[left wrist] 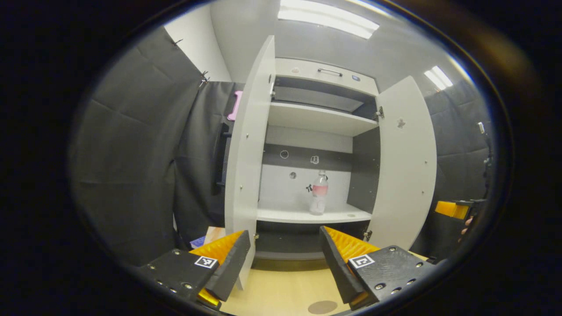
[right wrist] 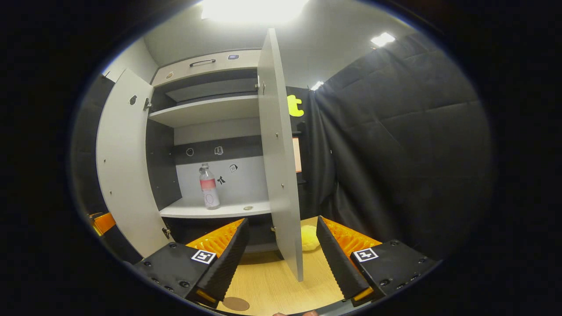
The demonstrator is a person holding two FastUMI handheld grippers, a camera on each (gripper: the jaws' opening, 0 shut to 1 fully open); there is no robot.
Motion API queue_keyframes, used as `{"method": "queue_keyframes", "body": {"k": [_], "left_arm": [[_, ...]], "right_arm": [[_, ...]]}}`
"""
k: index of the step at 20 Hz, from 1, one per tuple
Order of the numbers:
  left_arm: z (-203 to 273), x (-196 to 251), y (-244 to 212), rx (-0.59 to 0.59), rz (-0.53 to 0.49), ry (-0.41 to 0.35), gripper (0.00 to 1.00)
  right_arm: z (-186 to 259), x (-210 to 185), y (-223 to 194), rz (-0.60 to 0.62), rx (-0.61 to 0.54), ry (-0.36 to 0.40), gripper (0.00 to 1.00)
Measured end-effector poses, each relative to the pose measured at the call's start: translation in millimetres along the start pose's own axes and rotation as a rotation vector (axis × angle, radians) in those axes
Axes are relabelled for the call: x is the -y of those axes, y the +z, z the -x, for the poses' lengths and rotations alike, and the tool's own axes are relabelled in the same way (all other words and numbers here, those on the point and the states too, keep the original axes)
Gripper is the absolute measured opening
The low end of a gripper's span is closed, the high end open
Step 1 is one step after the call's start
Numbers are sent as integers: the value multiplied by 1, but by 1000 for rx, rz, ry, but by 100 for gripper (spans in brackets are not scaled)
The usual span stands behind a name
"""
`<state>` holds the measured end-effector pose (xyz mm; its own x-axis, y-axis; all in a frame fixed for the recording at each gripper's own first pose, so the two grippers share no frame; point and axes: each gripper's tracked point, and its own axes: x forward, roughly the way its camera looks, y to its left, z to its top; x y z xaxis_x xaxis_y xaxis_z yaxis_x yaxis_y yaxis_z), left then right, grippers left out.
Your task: Grasp the bottle in the cabinet with the left hand and place it on the coaster, then close the right door with the right hand and the left door with the left hand.
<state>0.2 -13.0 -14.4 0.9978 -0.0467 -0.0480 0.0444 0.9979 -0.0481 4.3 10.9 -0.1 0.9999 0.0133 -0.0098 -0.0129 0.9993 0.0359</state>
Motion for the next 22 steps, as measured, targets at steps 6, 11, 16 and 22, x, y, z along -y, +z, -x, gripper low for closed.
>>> {"method": "queue_keyframes", "body": {"k": [6, 11, 16, 22], "left_arm": [[-21, 17, 9, -3, 17, -54, 93], [-59, 53, 30, 20, 40, -114, 92], [-128, 85, 45, 44, 12, -159, 96], [-211, 106, 36, -1, 8, -173, 96]], "right_arm": [[1, 16, 15, 21, 17, -54, 98], [-11, 47, 25, 30, 30, -130, 98], [-31, 80, 31, 10, 37, -202, 98], [-54, 124, 36, -32, 52, -285, 98]]}}
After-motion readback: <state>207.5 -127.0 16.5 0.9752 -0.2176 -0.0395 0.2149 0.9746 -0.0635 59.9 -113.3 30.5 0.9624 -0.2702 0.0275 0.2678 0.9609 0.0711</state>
